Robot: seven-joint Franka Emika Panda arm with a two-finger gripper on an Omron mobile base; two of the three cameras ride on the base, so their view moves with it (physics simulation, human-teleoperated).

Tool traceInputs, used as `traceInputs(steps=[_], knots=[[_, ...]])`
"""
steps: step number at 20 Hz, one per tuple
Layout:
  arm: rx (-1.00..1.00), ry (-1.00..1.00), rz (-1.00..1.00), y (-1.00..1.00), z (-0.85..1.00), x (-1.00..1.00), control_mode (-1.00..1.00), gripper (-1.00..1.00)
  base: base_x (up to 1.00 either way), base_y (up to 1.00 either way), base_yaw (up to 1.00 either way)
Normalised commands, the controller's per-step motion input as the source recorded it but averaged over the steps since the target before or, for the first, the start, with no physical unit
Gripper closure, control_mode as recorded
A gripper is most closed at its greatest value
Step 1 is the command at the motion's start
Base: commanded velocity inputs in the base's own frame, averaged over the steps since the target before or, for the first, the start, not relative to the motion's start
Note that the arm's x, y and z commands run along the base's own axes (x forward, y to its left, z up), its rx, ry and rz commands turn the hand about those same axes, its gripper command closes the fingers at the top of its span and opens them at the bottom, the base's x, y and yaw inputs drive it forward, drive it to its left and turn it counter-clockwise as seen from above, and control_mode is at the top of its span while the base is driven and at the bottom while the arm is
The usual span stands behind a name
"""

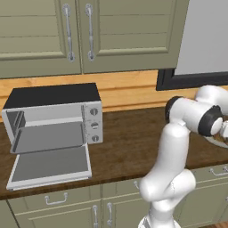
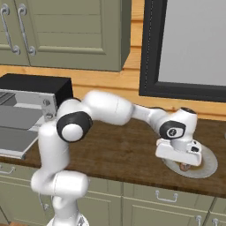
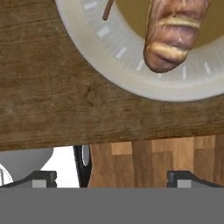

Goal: Pick up the kebab skewer and baguette bread, and place them inside the toaster oven. Close the toaster oven door and start by setting the timer.

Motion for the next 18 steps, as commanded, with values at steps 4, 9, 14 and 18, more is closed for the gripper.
traceInputs(steps=[4, 9, 14, 18], knots=[[0.04, -0.11, 0.02, -0.48, -0.09, 0.47, -1.00, -1.00, 0.00, 0.00, 0.00], [0.00, -0.10, 0.01, -0.26, -0.31, 0.33, -1.00, -1.00, 0.00, 0.00, 0.00], [0.00, -0.08, 0.02, -0.03, -0.34, 0.13, -1.00, -1.00, 0.00, 0.00, 0.00], [0.00, -0.04, 0.03, 0.00, -0.17, 0.25, -1.00, -1.00, 0.00, 0.00, 0.00]])
